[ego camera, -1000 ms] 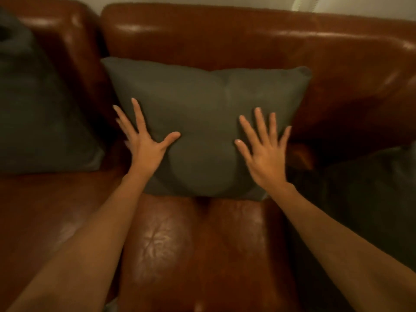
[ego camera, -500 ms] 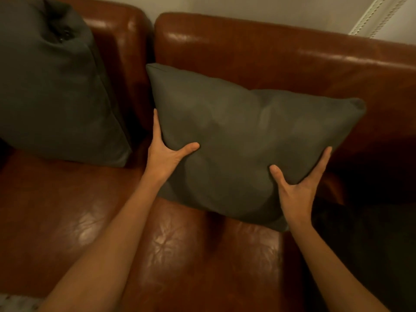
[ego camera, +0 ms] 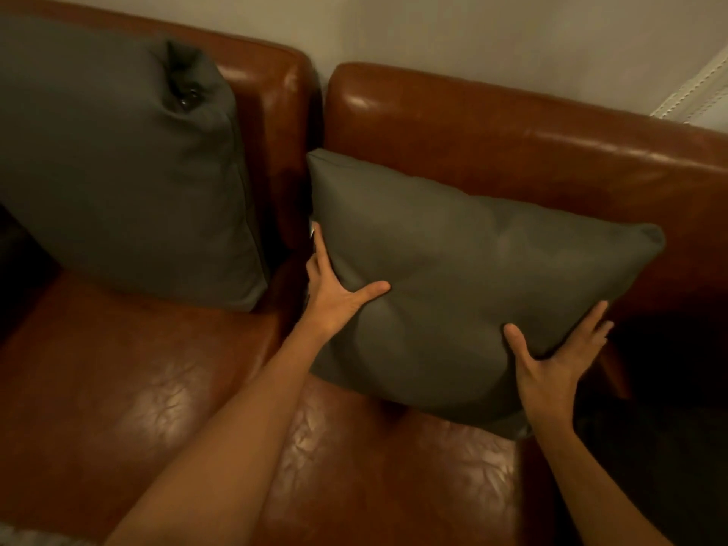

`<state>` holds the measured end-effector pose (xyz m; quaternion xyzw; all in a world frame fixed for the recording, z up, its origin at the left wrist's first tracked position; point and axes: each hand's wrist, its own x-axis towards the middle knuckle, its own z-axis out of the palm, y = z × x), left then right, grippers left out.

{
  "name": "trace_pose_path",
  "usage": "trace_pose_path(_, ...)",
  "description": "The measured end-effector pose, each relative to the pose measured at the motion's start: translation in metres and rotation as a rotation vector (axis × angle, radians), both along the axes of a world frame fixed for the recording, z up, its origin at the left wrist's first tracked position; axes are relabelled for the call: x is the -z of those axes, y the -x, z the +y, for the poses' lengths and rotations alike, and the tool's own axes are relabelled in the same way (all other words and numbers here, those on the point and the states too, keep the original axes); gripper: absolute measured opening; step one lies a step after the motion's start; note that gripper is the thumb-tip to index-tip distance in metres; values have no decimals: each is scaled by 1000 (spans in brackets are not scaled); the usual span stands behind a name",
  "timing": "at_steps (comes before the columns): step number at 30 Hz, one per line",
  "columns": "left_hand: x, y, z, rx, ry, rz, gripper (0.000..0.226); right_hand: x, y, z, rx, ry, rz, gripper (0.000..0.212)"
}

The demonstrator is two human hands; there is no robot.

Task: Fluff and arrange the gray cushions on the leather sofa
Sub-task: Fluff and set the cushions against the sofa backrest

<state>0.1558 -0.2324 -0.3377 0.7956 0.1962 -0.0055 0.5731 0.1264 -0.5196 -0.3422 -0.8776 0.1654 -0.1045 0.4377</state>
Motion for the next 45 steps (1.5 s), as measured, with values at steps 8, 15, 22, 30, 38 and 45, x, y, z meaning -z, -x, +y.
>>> trace_pose_path(8,6,16,47,294,32,-53,114,-15,26,111,174,139,-167,69)
trace_pose_path(15,-31,46,206,428,-225,-171,53,-54,4,302,-9,-2,-253,65)
trace_pose_path(22,-89,39,387,102,-503,-493,19,-113,-37,429,-192,-156,-305,49)
trace_pose_path(30,-153,-29,445,-159,-826,-607,41,-168,-108,438,-320,-180,-183,23)
trace_pose_path(38,-134,-75,397,215,-1070,-469,52,-181,-138,411,-498,200,19,31)
trace_pose_path(45,-126,-71,398,198,-1109,-439,51,-181,-159,406,-598,307,82,26)
